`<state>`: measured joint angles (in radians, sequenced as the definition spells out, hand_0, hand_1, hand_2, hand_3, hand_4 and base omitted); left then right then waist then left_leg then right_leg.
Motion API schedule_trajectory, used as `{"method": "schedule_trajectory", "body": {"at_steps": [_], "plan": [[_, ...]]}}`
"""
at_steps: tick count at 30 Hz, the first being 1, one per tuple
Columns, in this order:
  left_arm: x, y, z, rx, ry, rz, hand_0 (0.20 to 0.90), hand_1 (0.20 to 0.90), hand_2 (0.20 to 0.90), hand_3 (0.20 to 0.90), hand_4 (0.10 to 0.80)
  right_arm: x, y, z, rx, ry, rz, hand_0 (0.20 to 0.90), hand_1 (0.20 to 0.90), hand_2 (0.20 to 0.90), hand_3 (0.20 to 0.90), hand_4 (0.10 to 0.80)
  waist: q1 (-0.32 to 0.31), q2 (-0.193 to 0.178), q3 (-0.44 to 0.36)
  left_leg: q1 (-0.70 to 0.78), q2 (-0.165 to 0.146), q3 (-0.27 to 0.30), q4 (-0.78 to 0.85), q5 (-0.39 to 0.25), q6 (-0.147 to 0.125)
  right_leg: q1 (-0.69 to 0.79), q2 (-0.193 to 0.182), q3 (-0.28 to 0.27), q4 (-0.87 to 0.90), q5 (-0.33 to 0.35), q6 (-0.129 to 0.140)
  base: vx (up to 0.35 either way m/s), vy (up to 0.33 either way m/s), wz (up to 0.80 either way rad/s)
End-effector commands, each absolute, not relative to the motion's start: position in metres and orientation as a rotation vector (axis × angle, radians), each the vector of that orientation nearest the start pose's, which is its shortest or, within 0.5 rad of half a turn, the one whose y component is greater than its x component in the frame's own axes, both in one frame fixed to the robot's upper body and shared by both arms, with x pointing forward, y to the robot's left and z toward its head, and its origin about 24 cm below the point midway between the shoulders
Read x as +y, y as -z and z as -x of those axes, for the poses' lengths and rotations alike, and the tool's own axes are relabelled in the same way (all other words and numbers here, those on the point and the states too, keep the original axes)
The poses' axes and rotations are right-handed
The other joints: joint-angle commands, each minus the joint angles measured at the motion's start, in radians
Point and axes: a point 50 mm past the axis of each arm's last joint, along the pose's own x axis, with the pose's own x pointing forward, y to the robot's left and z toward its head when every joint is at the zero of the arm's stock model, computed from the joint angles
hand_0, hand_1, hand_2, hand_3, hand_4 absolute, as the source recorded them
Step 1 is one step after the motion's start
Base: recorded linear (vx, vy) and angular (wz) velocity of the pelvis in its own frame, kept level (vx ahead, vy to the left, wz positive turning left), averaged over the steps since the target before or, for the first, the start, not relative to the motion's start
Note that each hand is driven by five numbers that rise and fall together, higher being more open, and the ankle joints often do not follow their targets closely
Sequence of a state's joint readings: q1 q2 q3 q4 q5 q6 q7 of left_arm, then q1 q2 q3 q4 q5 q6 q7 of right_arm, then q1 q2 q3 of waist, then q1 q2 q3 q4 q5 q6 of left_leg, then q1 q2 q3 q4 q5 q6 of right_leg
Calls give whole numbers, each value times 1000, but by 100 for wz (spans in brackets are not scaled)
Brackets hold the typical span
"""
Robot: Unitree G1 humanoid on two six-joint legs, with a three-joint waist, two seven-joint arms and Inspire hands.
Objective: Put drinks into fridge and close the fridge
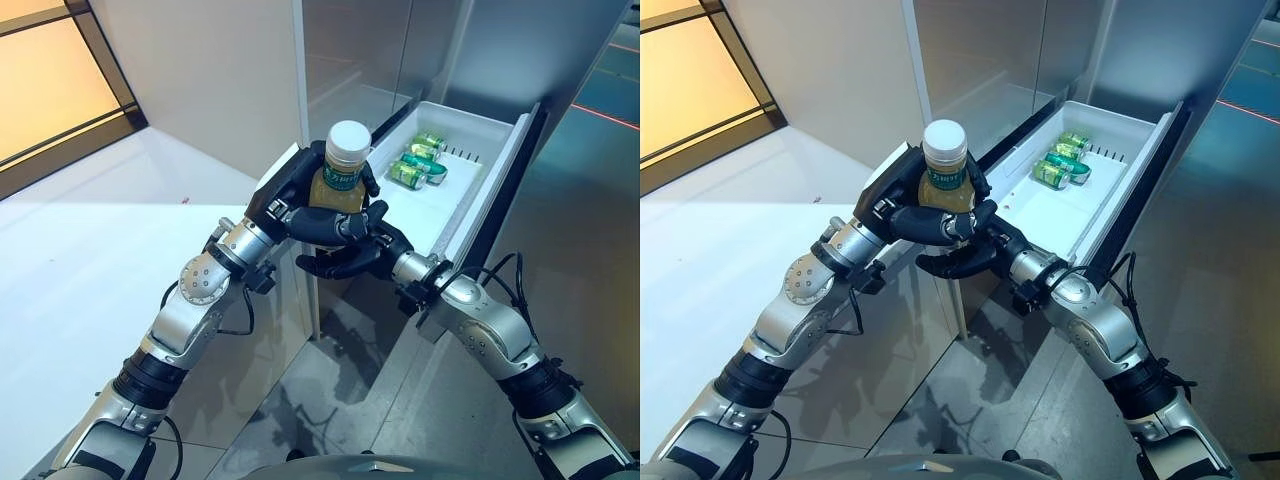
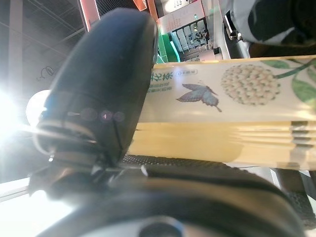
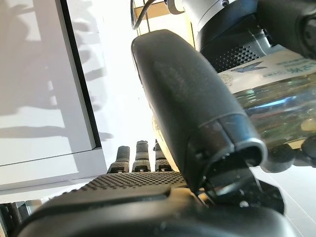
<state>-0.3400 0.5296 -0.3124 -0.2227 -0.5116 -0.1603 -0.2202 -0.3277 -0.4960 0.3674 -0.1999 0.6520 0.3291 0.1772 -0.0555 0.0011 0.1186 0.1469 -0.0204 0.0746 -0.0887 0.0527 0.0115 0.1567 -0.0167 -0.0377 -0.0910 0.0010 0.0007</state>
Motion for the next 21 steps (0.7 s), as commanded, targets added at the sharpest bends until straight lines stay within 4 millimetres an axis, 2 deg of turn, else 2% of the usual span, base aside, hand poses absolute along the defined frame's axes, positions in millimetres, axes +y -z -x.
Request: {"method": "schedule_trajectory", "body": {"at_steps": [1,2,3,15,21], "plan": [[102,-250,-258,-923,760,1,300,300,300,200,100,-78,-202,-269,-363,-848,-117,900,900,900,900,800,7,-32,-108,11,4,30,1,-65,5,-32,-31,-1,4,60,56,0,0,0],[102,-250,-259,-917,756,2,300,300,300,200,100,-79,-204,-269,-372,-842,-115,752,752,752,727,627,7,-32,-108,11,4,31,1,-65,5,-32,-31,-1,4,61,57,0,0,0],[102,-249,-260,-912,751,6,300,300,300,200,100,-79,-205,-270,-378,-834,-119,300,300,300,200,100,6,-31,-108,11,5,32,1,-64,4,-32,-30,0,4,61,57,0,0,0],[99,-235,-265,-824,751,-14,300,300,300,200,100,-85,-207,-274,-390,-780,-78,300,300,300,200,100,9,-33,-103,7,5,29,1,-62,5,-34,-31,-5,4,61,57,0,0,0],[102,-234,-265,-835,736,2,300,300,300,200,100,-88,-205,-278,-372,-747,-77,300,300,300,200,100,12,-33,-101,7,6,25,1,-62,4,-33,-32,-8,4,60,56,0,0,0]]}}
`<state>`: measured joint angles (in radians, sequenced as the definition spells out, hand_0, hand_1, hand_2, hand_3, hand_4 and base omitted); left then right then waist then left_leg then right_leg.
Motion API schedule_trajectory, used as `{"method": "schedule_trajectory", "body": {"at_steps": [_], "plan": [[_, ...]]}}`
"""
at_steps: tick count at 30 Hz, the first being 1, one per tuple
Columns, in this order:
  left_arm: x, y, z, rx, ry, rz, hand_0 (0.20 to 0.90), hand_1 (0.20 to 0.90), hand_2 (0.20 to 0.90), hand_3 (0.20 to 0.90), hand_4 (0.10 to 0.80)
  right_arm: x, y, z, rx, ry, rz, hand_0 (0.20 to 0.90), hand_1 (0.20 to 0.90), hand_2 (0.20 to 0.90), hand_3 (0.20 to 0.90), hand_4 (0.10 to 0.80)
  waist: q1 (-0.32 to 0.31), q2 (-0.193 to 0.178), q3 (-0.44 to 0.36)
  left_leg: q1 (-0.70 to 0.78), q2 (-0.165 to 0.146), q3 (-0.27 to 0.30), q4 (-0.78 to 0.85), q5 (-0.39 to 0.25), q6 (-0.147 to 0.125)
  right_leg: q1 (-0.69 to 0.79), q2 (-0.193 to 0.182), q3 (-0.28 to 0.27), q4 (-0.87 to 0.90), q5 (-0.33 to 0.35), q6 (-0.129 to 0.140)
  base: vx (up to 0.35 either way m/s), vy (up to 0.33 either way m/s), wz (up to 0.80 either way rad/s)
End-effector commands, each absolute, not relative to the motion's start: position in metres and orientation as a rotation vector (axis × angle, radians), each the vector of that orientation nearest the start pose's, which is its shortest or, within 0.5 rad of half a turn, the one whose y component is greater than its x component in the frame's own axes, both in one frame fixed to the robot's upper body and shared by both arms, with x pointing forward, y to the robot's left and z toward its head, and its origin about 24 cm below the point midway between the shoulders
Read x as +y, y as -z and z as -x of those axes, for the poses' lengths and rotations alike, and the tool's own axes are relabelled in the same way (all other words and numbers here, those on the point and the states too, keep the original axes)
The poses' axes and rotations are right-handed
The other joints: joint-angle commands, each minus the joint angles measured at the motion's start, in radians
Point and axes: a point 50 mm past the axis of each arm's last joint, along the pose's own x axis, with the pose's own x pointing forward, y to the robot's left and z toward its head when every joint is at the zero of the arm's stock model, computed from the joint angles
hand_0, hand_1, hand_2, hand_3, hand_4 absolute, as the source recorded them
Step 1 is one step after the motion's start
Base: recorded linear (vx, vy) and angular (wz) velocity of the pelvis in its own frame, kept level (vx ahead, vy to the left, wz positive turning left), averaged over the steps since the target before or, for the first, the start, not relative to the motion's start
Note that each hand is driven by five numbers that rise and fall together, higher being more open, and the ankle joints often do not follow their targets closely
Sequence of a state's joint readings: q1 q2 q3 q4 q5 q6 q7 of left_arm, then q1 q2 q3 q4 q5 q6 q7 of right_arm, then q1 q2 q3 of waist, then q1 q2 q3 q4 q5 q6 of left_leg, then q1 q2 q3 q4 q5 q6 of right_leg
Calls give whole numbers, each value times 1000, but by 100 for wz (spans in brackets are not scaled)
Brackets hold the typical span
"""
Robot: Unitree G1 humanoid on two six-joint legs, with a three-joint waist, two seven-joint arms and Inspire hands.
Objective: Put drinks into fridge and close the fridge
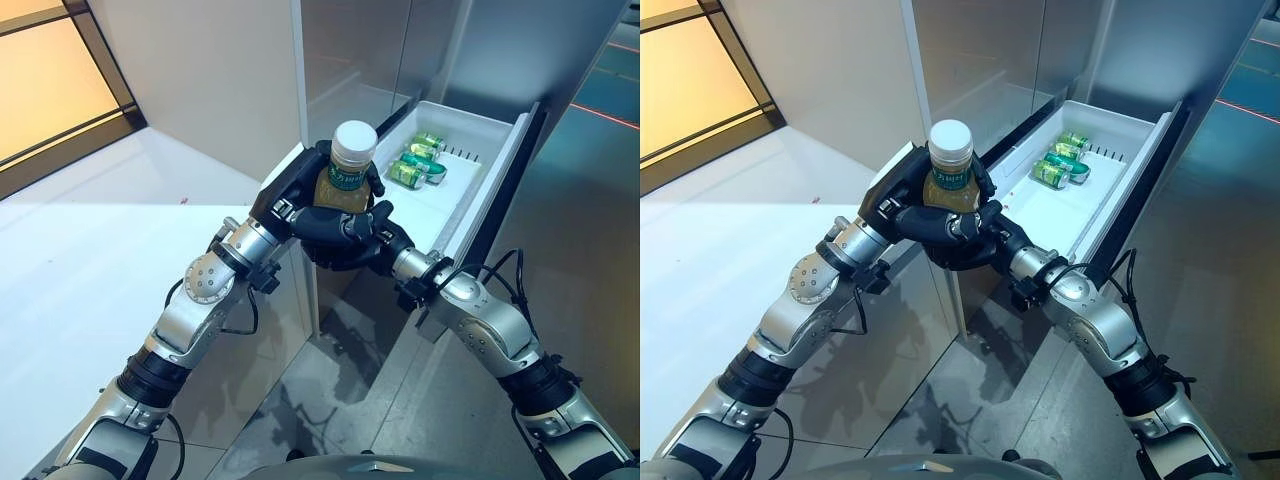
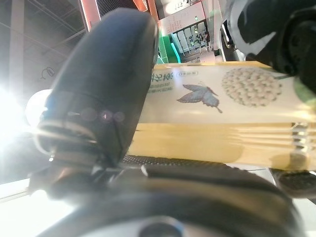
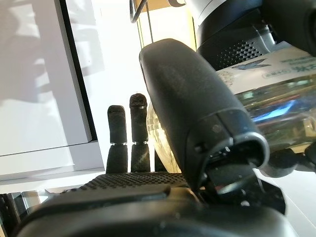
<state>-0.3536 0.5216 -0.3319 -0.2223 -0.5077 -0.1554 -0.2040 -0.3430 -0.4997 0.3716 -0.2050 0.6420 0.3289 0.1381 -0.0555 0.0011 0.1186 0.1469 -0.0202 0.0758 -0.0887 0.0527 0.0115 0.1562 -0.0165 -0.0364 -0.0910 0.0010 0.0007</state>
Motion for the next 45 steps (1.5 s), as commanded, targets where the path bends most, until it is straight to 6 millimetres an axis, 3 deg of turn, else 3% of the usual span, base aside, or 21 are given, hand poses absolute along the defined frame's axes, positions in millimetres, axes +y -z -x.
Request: {"method": "schedule_trajectory", "body": {"at_steps": [1,2,7,11,16,21,25,28,29,35,39,45], "plan": [[102,-234,-264,-842,730,-1,321,321,321,225,125,-88,-204,-279,-369,-742,-76,300,300,300,200,100,13,-33,-101,6,7,23,1,-62,4,-32,-32,-11,4,60,56,0,0,0],[103,-235,-263,-855,720,1,900,900,900,900,800,-89,-203,-279,-369,-733,-73,300,300,300,200,100,14,-33,-101,6,7,22,1,-61,4,-32,-31,-12,4,60,56,0,0,0],[112,-245,-257,-953,649,75,900,900,900,900,800,-96,-203,-281,-376,-684,-54,300,300,300,200,100,19,-38,-102,-4,8,18,1,-52,1,-38,-32,-18,4,67,54,0,0,0],[135,-263,-239,-1188,402,144,900,900,900,900,800,-103,-202,-286,-363,-624,-58,300,300,300,200,100,28,-44,-105,-7,9,9,1,-51,-2,-38,-32,-25,4,64,53,0,0,0],[150,-276,-220,-1373,212,158,900,900,900,900,800,-106,-196,-289,-321,-578,-58,300,300,300,200,100,40,-51,-107,-11,10,-5,1,-48,-8,-33,-36,-48,4,59,51,4,-10,1],[148,-280,-221,-1356,203,98,900,900,900,900,800,-111,-194,-295,-333,-486,-8,300,300,300,200,100,47,-49,-107,-11,12,-12,1,-49,-12,-27,-37,-63,4,54,50,15,-9,10],[147,-273,-234,-1210,283,93,900,900,900,900,800,-131,-203,-304,-439,-282,179,300,300,300,200,100,59,-44,-103,-9,13,-19,1,-48,-13,-20,-38,-73,4,51,49,28,-5,10],[145,-263,-242,-1089,378,116,900,900,900,900,800,-147,-210,-309,-501,-148,273,300,300,300,200,100,68,-41,-98,-6,15,-24,1,-48,-13,-14,-39,-81,4,50,48,30,-12,15],[142,-254,-248,-992,483,157,900,900,900,900,800,-157,-215,-314,-532,-58,318,300,300,300,200,100,77,-40,-93,-4,15,-30,1,-47,-13,-9,-40,-88,6,50,46,24,-23,11],[130,-208,-263,-662,708,265,900,900,900,900,800,-202,-236,-338,-551,250,442,300,300,300,200,100,119,-38,-78,-1,14,-61,1,-45,-17,5,-39,-115,8,43,38,29,-26,17],[134,-169,-263,-456,772,351,900,900,900,900,800,-256,-256,-350,-493,457,535,300,300,300,200,100,163,-35,-74,-2,16,-89,1,-40,-25,17,-40,-144,8,38,32,42,-1,20],[140,-131,-252,-280,829,427,900,900,900,900,800,-323,-258,-352,-334,668,652,300,300,300,200,100,214,-28,-63,-4,23,-130,1,-30,-40,36,-41,-190,11,24,27,41,1,29]]}}
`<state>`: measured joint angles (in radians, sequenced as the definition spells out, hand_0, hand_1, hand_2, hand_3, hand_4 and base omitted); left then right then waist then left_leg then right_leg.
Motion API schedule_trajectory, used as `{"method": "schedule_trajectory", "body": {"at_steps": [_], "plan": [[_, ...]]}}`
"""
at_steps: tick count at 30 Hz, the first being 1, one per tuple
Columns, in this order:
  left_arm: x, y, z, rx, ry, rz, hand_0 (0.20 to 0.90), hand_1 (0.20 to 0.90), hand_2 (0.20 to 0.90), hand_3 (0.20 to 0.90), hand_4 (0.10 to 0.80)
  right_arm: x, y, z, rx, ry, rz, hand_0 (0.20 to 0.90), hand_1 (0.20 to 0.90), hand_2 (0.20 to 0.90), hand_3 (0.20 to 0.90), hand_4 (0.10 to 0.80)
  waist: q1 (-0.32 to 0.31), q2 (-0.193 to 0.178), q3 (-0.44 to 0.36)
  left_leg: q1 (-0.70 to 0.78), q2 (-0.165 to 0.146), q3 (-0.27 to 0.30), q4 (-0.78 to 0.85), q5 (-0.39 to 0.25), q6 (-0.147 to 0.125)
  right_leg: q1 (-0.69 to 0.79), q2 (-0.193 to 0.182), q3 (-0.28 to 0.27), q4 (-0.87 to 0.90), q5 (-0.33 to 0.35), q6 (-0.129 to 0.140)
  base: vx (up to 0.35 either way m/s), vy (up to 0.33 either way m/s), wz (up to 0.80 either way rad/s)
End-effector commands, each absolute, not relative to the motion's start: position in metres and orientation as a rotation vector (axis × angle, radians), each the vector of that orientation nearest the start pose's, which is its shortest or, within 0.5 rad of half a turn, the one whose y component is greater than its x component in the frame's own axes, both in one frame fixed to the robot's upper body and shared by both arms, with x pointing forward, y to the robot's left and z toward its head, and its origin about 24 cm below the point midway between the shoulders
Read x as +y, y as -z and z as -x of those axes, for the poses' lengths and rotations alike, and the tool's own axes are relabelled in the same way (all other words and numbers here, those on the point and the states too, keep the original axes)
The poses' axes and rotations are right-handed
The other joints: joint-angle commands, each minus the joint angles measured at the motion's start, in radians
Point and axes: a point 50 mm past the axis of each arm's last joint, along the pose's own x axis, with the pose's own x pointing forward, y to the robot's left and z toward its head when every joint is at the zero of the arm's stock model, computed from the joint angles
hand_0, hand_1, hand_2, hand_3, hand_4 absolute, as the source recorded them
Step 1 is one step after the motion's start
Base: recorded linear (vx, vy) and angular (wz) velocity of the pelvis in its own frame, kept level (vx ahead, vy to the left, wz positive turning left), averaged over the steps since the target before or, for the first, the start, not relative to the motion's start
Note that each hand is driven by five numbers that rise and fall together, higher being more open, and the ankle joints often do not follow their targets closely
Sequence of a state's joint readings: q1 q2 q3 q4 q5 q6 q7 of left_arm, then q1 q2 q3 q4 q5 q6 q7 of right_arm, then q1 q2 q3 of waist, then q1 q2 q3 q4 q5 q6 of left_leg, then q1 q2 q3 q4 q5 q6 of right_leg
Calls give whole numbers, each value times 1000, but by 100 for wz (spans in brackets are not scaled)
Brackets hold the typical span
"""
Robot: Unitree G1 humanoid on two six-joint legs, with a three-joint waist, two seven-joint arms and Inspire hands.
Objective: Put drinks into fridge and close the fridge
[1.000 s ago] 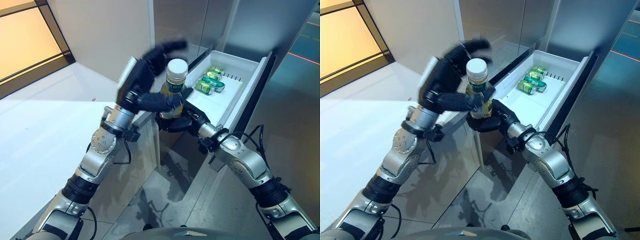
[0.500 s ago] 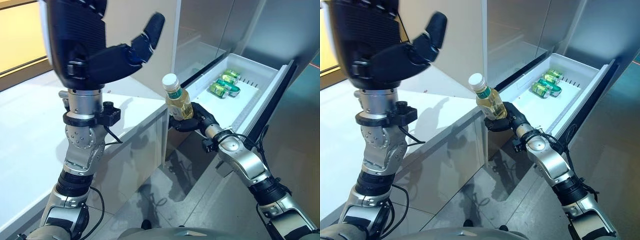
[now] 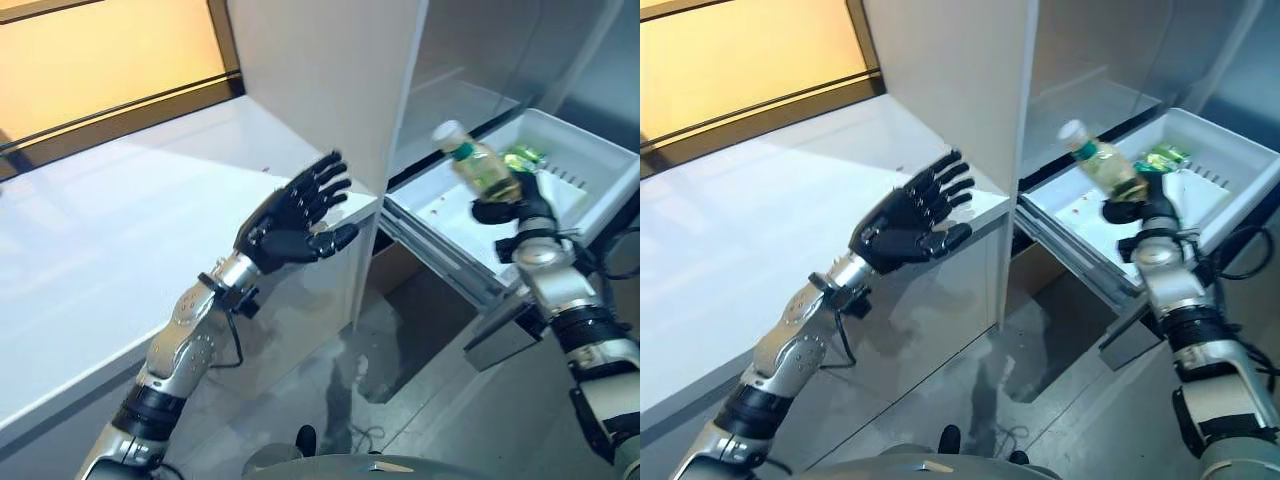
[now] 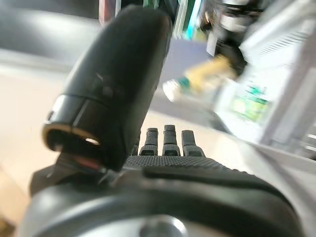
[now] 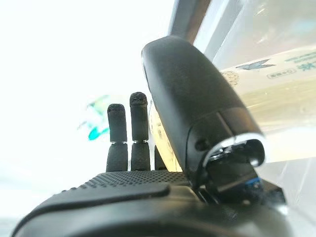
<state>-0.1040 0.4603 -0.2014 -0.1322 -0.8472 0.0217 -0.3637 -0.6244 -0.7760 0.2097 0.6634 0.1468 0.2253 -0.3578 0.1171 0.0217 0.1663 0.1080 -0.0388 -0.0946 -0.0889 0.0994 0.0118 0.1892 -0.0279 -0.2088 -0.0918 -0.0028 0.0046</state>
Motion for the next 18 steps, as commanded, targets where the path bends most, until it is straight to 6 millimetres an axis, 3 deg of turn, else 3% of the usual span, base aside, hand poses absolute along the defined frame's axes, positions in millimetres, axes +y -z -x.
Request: {"method": "schedule_trajectory", "body": {"at_steps": [1,6,9,14,18], "plan": [[139,-129,-251,-262,842,429,900,900,900,900,800,-330,-257,-352,-305,686,665,300,300,300,200,100,46,-47,-108,34,43,36,2,-75,-43,4,-30,-24,13,26,22,22,-12,30],[132,-110,-244,-134,912,406,900,900,900,900,800,-352,-246,-349,-155,730,831,300,300,300,200,100,59,-37,-96,30,47,17,2,-63,-49,4,-34,-47,25,20,20,18,-17,19],[125,-85,-238,15,967,373,900,900,900,900,800,-360,-235,-349,-38,714,945,300,300,300,200,100,58,-27,-90,32,48,10,2,-60,-52,4,-35,-50,30,15,20,59,-33,16],[119,-47,-221,204,1048,242,900,900,900,900,800,-368,-219,-350,94,686,983,300,300,300,200,100,51,-4,-69,24,53,13,7,-56,-55,-10,-35,-42,40,12,19,36,-24,5],[116,-34,-220,223,1115,112,900,900,900,900,800,-371,-216,-352,127,688,984,300,300,300,200,100,44,20,-34,-12,53,11,19,-48,-55,-54,-39,-34,63,8,16,-64,-20,0]]}}
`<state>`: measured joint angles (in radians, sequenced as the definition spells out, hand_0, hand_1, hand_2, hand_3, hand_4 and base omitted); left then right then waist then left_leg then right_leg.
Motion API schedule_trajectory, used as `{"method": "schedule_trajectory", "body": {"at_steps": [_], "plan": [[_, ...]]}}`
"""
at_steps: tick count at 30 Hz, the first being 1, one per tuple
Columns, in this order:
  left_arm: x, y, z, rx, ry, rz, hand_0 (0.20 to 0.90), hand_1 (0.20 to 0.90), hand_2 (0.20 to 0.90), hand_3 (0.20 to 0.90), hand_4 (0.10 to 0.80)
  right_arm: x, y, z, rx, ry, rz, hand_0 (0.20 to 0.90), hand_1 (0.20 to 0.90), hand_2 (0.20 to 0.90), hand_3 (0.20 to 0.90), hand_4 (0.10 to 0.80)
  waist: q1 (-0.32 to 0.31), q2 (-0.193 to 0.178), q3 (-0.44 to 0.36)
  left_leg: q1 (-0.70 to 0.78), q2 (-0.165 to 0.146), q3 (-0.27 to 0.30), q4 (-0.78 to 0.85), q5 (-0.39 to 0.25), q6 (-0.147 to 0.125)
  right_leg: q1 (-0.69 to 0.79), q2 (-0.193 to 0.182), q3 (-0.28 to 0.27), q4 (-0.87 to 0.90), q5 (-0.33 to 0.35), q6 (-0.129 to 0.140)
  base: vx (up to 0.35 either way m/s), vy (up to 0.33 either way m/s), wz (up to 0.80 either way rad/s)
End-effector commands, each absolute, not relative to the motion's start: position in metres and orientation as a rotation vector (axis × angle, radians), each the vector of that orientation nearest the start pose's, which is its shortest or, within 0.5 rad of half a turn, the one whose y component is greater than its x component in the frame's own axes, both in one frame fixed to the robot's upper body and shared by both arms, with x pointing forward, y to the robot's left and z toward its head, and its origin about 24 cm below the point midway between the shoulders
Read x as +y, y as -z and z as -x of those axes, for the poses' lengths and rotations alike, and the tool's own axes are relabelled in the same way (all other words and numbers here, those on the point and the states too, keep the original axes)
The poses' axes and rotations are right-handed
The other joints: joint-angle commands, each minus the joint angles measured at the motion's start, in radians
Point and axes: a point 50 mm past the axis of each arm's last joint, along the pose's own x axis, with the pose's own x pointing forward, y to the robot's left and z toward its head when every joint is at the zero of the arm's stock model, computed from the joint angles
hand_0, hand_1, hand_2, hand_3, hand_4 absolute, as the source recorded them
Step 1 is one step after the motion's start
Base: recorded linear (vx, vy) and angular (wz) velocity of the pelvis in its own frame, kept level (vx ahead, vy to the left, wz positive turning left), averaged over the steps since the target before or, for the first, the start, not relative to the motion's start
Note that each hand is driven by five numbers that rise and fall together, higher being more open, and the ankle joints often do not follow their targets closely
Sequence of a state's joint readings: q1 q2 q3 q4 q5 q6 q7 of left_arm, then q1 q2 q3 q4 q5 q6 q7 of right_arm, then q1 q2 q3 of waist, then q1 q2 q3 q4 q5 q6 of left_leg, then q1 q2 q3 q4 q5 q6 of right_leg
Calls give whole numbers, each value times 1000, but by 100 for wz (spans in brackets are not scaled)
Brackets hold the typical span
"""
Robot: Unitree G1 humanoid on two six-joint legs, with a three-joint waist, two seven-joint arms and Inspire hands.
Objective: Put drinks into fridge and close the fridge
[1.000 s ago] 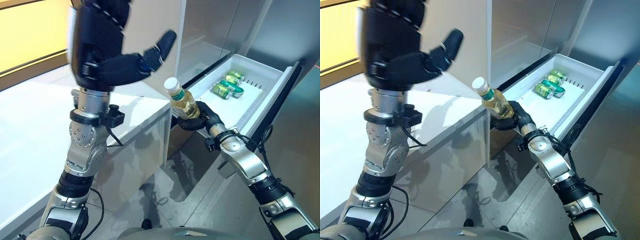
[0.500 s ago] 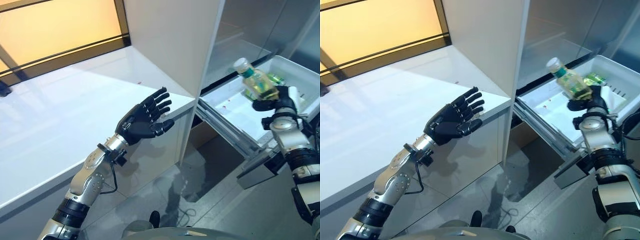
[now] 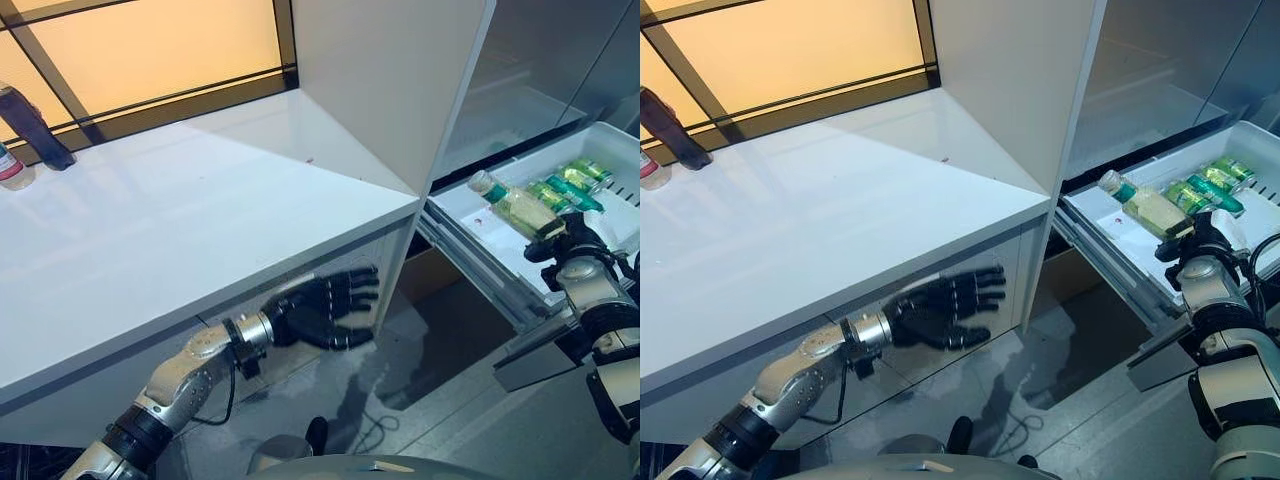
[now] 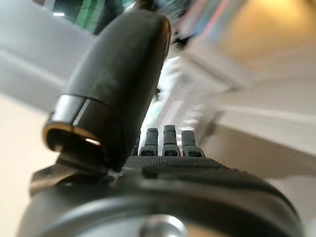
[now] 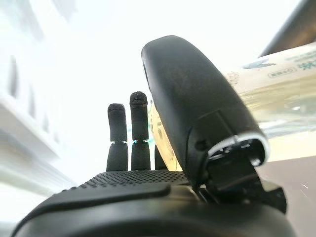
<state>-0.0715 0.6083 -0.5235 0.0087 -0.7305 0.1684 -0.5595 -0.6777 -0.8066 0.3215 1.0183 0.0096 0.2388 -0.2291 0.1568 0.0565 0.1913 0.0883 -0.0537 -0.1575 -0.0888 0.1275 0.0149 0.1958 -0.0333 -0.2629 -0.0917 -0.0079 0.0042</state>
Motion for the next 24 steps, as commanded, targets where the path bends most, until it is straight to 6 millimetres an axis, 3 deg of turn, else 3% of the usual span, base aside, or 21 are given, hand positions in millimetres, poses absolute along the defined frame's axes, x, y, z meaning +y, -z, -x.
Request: {"method": "schedule_trajectory", "body": {"at_steps": [1,7,11,19,24], "plan": [[112,-32,-221,215,1131,67,900,900,900,900,800,-372,-219,-353,134,692,979,300,300,300,200,100,0,-8,-42,-11,68,74,23,-73,-58,-79,-34,23,69,13,15,-122,-28,3],[102,-18,-222,212,1131,-36,900,900,900,900,800,-373,-218,-356,203,673,965,300,300,300,200,100,-25,14,20,-51,72,79,35,-71,-58,-130,-35,43,92,7,10,-43,-24,5],[108,2,-229,213,984,-134,900,900,900,900,800,-370,-216,-360,273,650,958,300,300,300,200,100,-40,27,72,-89,72,82,44,-72,-54,-181,-34,62,111,2,5,-77,-14,-9],[158,59,-221,398,634,-228,900,900,900,900,800,-368,-200,-360,481,557,978,300,300,300,200,100,-39,11,131,-142,72,89,50,-72,-46,-245,-23,92,120,9,1,-33,-54,-13],[185,85,-210,529,453,-242,900,900,900,900,800,-368,-208,-362,557,522,1109,300,300,300,200,100,-32,9,158,-179,69,96,52,-62,-43,-283,-21,103,123,21,1,-52,-19,-12]]}}
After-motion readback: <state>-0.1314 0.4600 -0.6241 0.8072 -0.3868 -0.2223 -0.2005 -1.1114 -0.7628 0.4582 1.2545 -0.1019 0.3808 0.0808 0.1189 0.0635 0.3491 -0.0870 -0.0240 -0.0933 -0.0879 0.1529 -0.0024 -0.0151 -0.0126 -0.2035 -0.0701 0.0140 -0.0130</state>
